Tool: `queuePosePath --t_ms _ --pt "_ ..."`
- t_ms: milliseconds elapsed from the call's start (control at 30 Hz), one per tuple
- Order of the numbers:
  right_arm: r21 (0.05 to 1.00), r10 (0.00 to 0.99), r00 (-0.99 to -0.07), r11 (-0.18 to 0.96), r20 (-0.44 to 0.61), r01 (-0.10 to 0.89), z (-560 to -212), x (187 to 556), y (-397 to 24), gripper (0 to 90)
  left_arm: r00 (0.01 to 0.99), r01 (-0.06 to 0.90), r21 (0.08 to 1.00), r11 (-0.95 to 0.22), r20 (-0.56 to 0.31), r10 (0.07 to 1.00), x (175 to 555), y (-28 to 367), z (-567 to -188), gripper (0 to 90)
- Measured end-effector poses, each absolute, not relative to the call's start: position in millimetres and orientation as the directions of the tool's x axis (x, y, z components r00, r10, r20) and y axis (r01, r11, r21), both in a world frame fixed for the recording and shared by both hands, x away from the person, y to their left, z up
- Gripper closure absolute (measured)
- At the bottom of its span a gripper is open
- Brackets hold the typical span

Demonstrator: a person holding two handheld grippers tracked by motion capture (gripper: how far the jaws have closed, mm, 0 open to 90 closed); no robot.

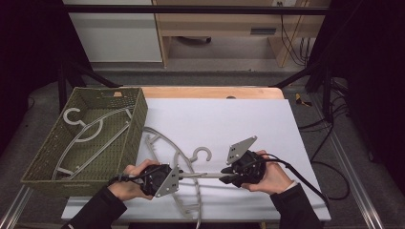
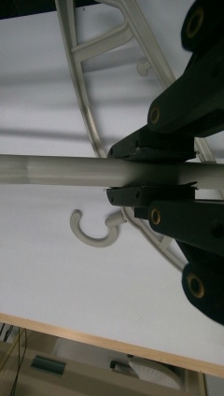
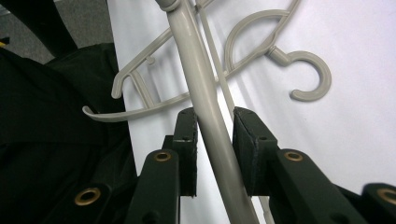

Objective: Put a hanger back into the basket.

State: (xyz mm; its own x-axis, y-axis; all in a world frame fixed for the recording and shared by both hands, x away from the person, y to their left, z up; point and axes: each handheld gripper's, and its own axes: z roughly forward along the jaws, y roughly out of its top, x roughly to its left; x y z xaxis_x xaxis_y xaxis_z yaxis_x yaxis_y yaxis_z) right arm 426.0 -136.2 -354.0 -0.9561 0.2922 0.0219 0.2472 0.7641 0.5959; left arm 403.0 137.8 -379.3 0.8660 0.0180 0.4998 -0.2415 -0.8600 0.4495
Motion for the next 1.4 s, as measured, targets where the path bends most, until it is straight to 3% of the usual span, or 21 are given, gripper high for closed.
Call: queuePosePath --t_ms 133,433,800,1400 --pt "0.623 0.328 -0.945 0.741 -0.006 0.253 -353.5 426.9 -139.0 66.3 0.878 -0.205 0.471 -0.858 0.477 0.052 403.9 135.8 -377.0 79.7" --pt "0.765 0.471 -0.879 0.592 -0.074 0.253 -346.5 426.3 -159.2 44.1 0.895 -0.059 0.516 -0.855 0.407 0.183 408.6 128.7 -371.2 79.8" --pt "0.862 0.649 -0.759 0.413 -0.053 0.293 -352.4 419.8 -193.4 16.4 0.880 0.083 0.609 -0.789 0.327 0.346 420.4 125.5 -347.4 79.7" --pt "0.873 0.752 -0.658 0.293 0.040 0.389 -387.5 413.4 -233.3 9.6 0.850 0.145 0.715 -0.684 0.265 0.456 424.0 148.9 -281.4 79.7"
